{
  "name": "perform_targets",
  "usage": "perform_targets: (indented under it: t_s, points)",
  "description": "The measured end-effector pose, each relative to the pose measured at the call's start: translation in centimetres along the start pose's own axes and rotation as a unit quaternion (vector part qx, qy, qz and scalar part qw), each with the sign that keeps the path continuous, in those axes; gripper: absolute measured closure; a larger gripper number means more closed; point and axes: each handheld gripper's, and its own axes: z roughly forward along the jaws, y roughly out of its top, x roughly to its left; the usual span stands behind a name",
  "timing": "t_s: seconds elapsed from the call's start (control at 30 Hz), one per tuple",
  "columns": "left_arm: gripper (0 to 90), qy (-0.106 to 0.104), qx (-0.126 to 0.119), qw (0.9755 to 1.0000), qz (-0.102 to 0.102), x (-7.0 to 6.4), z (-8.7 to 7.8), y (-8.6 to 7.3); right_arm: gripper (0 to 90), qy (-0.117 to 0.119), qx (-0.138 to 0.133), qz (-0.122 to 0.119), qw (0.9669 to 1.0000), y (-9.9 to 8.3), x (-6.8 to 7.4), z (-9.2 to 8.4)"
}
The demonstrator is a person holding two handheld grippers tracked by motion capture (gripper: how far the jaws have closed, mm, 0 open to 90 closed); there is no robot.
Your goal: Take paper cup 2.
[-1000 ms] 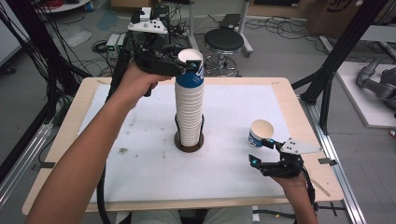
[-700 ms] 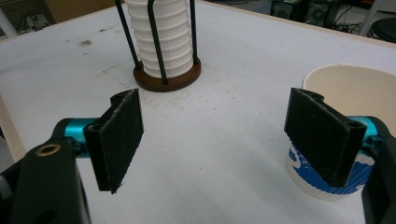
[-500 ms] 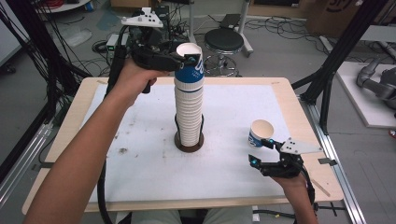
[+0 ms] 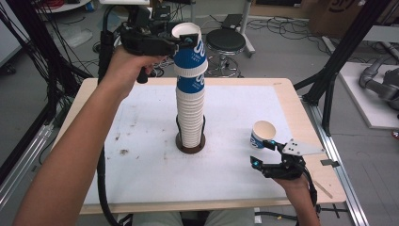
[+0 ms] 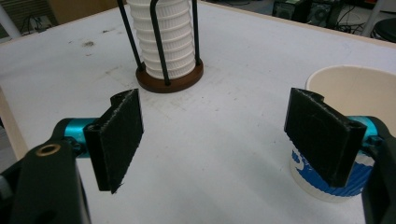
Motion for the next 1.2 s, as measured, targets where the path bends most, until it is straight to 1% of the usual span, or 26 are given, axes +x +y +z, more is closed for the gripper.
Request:
perform_targets:
  t_s: [0.07, 0.13, 0.33, 0.47, 0.6, 0.67, 0.7, 0.8, 0.87, 0.97, 1.0, 1.1, 1.2]
  points:
    - [31.1, 0.000, -0.006, 1.0000, 0.004, -0.1, -0.5, 0.6, 20.0, -0.001, -0.001, -0.001, 1.0000, 0.0, 0.0, 0.0]
    - [31.1, 0.000, -0.017, 0.9999, 0.003, -0.2, -1.1, 1.1, 20.0, -0.001, -0.001, -0.001, 1.0000, 0.0, 0.0, 0.0]
    - [31.2, 0.007, -0.046, 0.9989, 0.002, 0.0, -3.6, 2.2, 20.1, -0.002, -0.003, -0.001, 1.0000, 0.0, 0.1, 0.0]
    - [31.2, 0.018, -0.057, 0.9982, 0.003, 0.3, -5.5, 2.4, 20.0, -0.001, -0.003, -0.003, 1.0000, 0.1, 0.1, 0.0]
    - [31.1, 0.031, -0.063, 0.9975, 0.002, 0.8, -7.5, 2.1, 20.0, 0.001, -0.001, -0.004, 1.0000, 0.1, 0.2, 0.1]
    - [31.2, 0.039, -0.060, 0.9974, 0.003, 1.0, -8.4, 1.6, 20.0, 0.003, 0.001, -0.001, 1.0000, 0.1, 0.3, 0.2]
    - [31.2, 0.041, -0.057, 0.9975, 0.004, 1.1, -8.8, 1.2, 20.0, 0.004, 0.001, -0.005, 1.0000, 0.1, 0.3, 0.2]
    - [31.1, 0.049, -0.052, 0.9975, 0.002, 1.3, -9.8, -0.1, 20.0, 0.006, -0.002, -0.008, 1.0000, 0.2, 0.5, 0.4]
    - [31.2, 0.051, -0.048, 0.9975, 0.000, 1.6, -10.4, -1.1, 20.0, 0.006, -0.002, -0.006, 1.0000, 0.2, 0.6, 0.4]
    - [31.1, 0.051, -0.040, 0.9979, -0.002, 1.9, -11.2, -2.6, 20.0, 0.008, -0.005, -0.010, 0.9999, 0.2, 0.7, 0.5]
    - [31.1, 0.052, -0.037, 0.9979, -0.002, 1.9, -11.4, -3.1, 20.0, 0.008, -0.005, -0.008, 0.9999, 0.3, 0.7, 0.6]
    - [31.1, 0.048, -0.038, 0.9981, -0.002, 1.9, -11.9, -4.9, 20.0, 0.010, -0.005, -0.008, 0.9999, 0.3, 0.8, 0.8]
    - [31.1, 0.047, -0.031, 0.9984, 0.002, 1.9, -12.3, -6.7, 20.0, 0.011, -0.004, -0.008, 0.9999, 0.3, 0.9, 0.9]
